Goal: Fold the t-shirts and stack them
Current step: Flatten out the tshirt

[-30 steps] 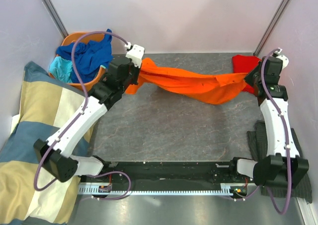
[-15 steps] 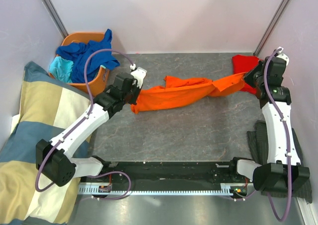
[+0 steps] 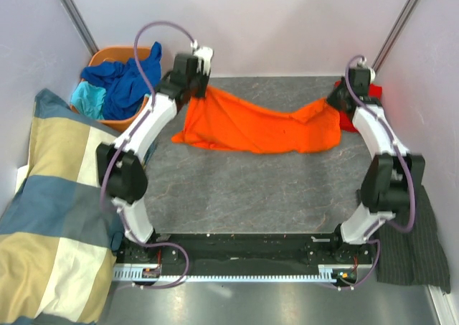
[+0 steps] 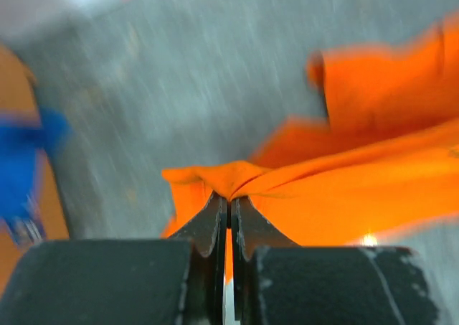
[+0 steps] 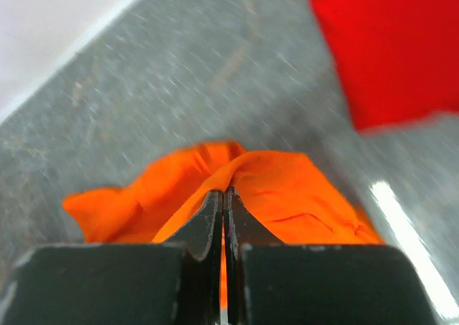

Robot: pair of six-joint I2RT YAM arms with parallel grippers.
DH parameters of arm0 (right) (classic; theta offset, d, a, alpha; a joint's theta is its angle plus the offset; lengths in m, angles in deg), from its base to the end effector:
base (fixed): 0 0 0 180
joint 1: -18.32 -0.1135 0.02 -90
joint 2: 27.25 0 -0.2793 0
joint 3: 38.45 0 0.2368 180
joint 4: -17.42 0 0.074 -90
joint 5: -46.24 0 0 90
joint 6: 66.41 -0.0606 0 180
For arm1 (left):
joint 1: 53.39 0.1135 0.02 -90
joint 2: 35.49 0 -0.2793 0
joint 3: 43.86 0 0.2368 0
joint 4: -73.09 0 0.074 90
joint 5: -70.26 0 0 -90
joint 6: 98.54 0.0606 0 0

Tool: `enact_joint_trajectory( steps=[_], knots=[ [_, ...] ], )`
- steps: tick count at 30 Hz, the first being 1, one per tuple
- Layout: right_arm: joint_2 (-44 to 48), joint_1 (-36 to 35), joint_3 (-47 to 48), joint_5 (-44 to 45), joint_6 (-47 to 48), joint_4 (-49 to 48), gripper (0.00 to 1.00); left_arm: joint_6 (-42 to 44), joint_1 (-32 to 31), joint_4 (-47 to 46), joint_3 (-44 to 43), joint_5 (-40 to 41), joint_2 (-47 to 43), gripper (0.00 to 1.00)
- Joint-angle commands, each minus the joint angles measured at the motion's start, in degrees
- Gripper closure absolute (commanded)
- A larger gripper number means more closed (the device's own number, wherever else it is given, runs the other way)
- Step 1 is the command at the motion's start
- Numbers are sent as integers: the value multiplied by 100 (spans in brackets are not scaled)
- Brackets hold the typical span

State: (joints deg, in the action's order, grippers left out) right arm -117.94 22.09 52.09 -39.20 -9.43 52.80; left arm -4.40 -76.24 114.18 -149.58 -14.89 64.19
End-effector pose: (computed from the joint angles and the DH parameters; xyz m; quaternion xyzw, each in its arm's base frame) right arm 0.3684 -0.0291 0.3141 0.2976 0.8373 0.0812 0.4514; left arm 0.3821 -0.1554 0.3366 0.1879 0.8665 -0.0379 0.4609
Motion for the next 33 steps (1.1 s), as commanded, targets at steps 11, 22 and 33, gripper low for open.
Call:
enact_joint_trajectory(
  steps=[11,22,33],
  knots=[
    [-407,-166,3446,-438,533,-621,100,-9,712,479,-3818,-326,470,98],
    [2485,-201,906,-1097,445,97,100,-704,721,169,463,-414,-3233,98],
    [3331,-333,1607,-684,612,873,100,-1197,712,1085,992,-1363,-4835,98]
  ],
)
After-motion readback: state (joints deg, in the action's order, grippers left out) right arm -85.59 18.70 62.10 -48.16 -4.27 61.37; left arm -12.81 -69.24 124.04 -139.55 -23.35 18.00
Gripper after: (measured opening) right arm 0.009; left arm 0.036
